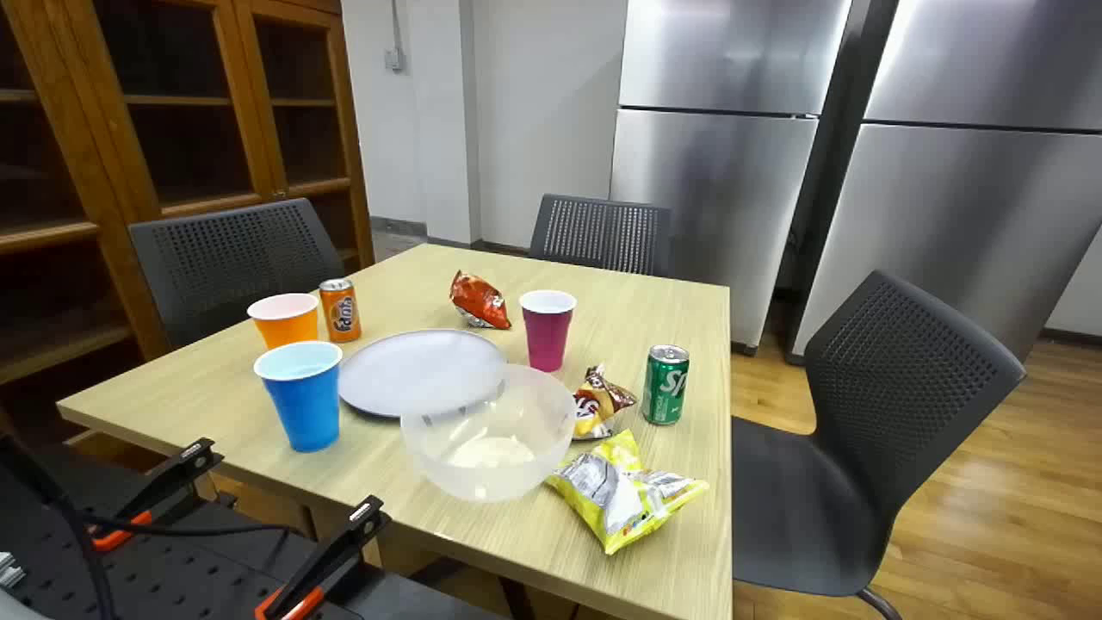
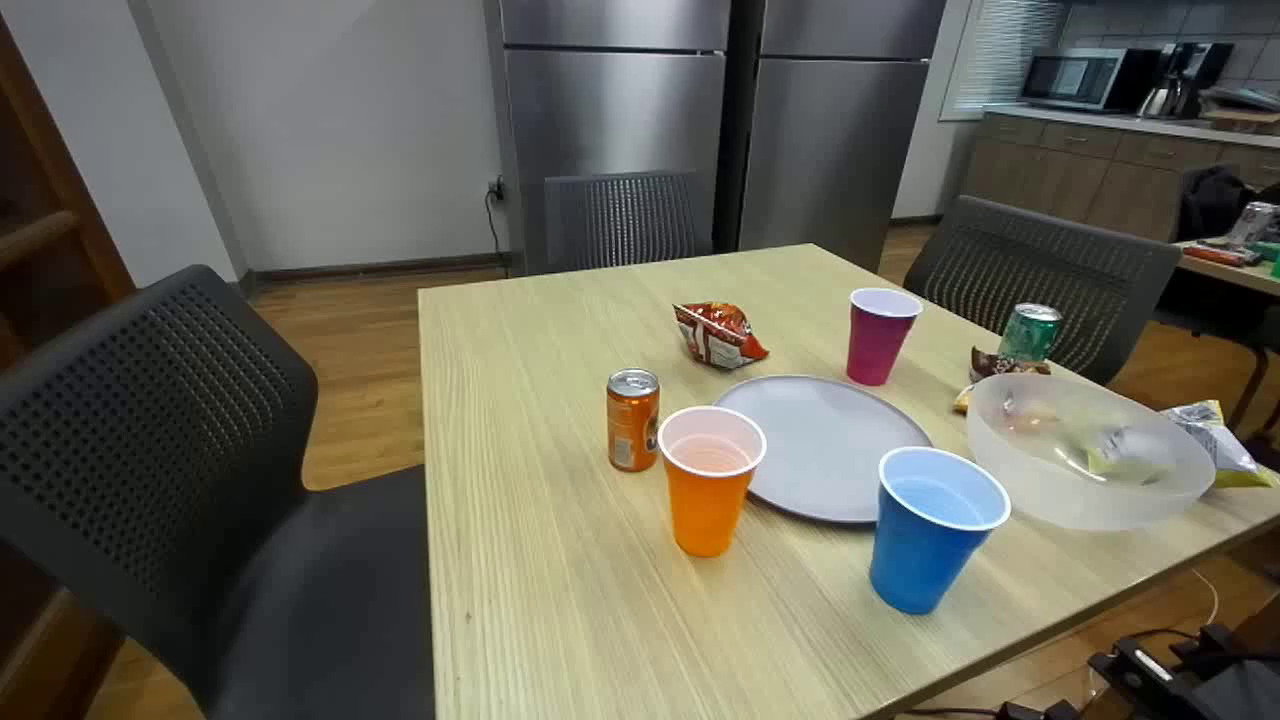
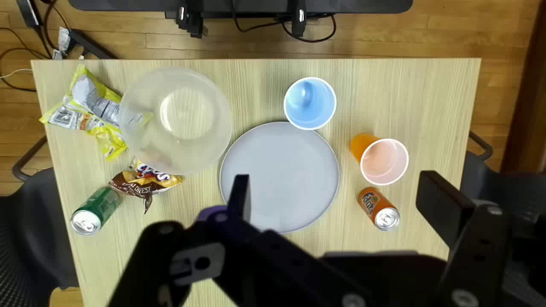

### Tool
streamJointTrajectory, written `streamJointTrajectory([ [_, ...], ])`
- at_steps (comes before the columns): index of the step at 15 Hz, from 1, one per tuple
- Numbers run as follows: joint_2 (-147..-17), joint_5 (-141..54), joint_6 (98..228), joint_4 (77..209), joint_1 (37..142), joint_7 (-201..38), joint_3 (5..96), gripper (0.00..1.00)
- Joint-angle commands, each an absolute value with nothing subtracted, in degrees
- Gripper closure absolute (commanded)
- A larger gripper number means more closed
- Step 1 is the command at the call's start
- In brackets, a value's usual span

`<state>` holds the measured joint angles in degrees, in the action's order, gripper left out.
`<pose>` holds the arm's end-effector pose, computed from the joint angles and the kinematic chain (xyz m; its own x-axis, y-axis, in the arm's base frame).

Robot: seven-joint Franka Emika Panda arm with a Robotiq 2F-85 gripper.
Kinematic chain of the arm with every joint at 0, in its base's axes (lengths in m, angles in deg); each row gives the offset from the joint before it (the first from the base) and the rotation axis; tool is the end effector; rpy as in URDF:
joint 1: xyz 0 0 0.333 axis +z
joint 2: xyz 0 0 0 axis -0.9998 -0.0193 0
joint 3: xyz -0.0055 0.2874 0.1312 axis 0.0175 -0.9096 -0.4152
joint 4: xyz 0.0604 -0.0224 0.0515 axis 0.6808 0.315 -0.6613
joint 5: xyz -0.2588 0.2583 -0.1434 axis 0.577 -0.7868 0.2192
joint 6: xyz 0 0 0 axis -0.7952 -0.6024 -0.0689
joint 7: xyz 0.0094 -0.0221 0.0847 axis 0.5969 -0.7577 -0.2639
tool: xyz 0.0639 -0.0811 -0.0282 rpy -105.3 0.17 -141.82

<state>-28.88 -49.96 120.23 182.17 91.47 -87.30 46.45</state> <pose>0.3497 0.0230 0.5737 0.9967 0.0663 -0.0474 0.0636 -0.9964 -0.0555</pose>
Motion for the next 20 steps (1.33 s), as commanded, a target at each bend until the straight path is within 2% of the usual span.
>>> streamJointTrajectory([
  [1,-28.9,-50.1,120.1,182.1,91.1,-87.5,46.2,0.00],
  [11,-28.9,-50.1,120.2,182.1,91.1,-87.5,46.2,0.00],
  [20,-39.1,-47.9,132.6,179.1,89.7,-87.4,46.9,0.00],
])
